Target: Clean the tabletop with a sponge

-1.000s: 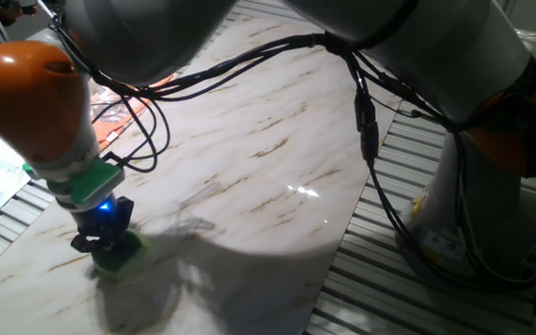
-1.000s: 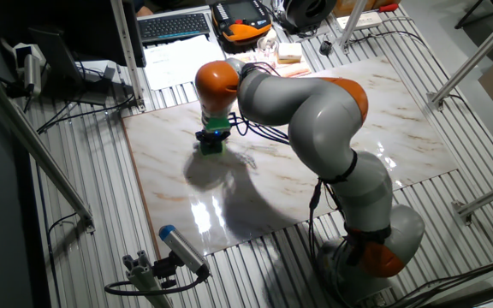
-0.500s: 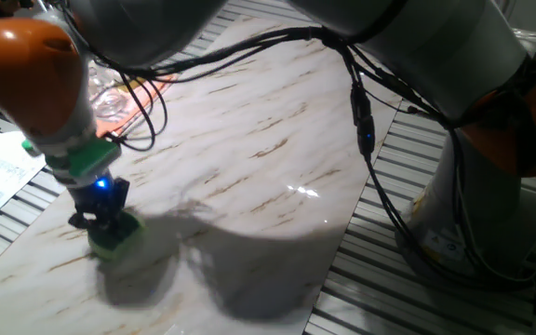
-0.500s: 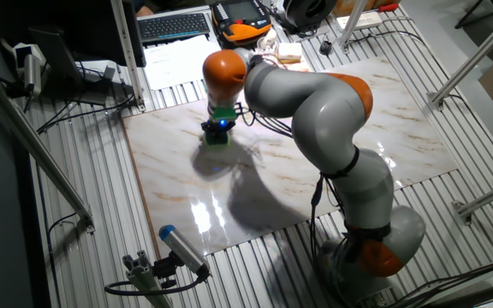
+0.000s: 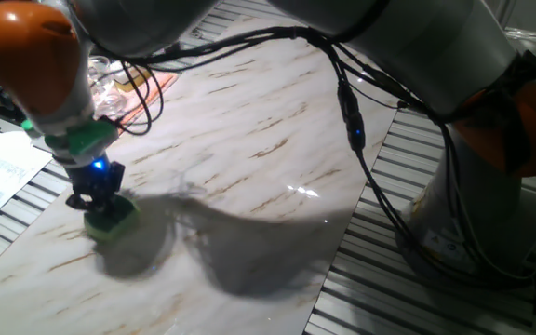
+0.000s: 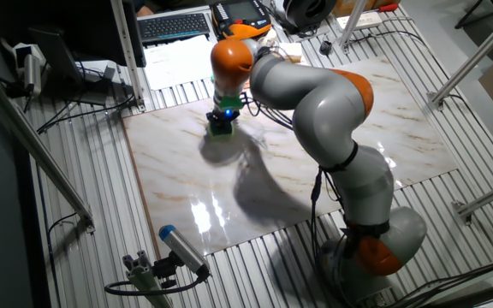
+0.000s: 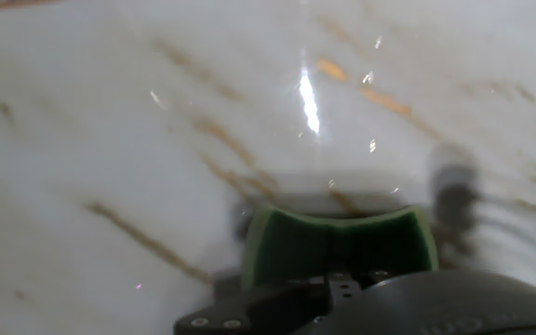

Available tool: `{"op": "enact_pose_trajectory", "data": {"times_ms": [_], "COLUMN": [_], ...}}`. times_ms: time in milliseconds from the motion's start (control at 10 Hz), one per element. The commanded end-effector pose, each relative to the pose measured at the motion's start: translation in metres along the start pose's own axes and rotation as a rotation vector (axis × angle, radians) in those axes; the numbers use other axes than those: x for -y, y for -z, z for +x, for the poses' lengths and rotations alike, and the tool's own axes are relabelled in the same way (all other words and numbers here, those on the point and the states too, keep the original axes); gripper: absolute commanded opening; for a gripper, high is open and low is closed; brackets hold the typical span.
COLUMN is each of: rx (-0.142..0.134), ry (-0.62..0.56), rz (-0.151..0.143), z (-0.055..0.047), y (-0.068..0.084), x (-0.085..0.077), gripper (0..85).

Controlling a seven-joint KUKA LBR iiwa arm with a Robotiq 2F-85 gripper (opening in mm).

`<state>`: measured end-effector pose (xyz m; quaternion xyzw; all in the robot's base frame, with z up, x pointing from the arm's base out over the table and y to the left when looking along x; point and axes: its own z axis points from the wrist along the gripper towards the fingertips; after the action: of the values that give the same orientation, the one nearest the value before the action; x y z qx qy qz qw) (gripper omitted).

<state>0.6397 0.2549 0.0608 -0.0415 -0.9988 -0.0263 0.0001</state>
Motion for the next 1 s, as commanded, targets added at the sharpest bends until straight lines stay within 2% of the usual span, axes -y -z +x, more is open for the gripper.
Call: {"op": "enact_pose_trajectory", "data": {"times_ms": [0,200,400,500,800,900], "rx": [0.005,0.028,0.029,0.029,0.039,0.04], "ry": [-0.005,-0.009,0.007,0.005,0.009,0.013], "rz": [0.003,0.011,0.003,0.005,0.045,0.044], "z": [-0.007,-0.016,-0.029,-0.033,-0.038,-0.039], "y": [0.007,0.012,0.005,0.002,-0.008,-0.01], "x": [0.002,0.009,0.019,0.02,0.017,0.018], "gripper": [0.0,0.0,0.0,0.0,0.0,0.0]}}
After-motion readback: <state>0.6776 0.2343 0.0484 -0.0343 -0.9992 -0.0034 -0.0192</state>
